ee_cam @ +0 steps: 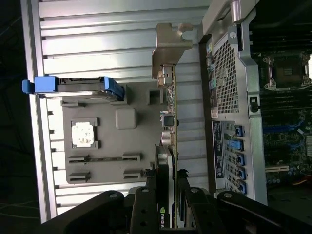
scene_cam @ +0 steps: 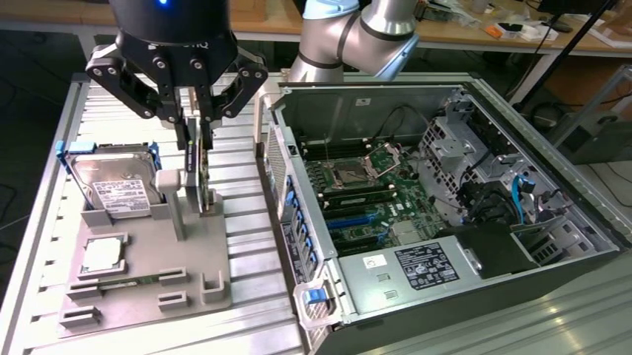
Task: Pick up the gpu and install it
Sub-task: 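Pick up the gpu and move the gpu toward the slot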
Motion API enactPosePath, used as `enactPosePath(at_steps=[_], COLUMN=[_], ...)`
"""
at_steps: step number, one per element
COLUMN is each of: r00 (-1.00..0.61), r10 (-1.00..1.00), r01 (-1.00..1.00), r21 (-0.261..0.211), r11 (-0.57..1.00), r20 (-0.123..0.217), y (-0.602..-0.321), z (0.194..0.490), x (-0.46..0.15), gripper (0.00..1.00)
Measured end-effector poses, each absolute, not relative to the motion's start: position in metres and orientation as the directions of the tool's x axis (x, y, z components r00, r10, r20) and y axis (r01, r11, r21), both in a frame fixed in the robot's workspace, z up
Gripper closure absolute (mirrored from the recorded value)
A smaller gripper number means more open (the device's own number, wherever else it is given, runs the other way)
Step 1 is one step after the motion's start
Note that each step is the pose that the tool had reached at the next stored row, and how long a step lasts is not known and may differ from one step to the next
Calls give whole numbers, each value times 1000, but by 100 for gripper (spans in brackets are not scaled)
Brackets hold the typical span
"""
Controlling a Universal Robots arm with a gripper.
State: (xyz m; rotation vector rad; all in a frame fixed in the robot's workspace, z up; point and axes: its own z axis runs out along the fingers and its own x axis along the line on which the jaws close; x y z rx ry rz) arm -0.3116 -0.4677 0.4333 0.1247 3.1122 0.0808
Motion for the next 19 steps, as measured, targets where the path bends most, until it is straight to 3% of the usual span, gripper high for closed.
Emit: enactPosePath(at_steps=[19], r00=[-996], r10=[81], r01=[79], r21=[53], r11=[995], r20=[-24], y=[-468], z=[433], x=[-300], gripper=[73])
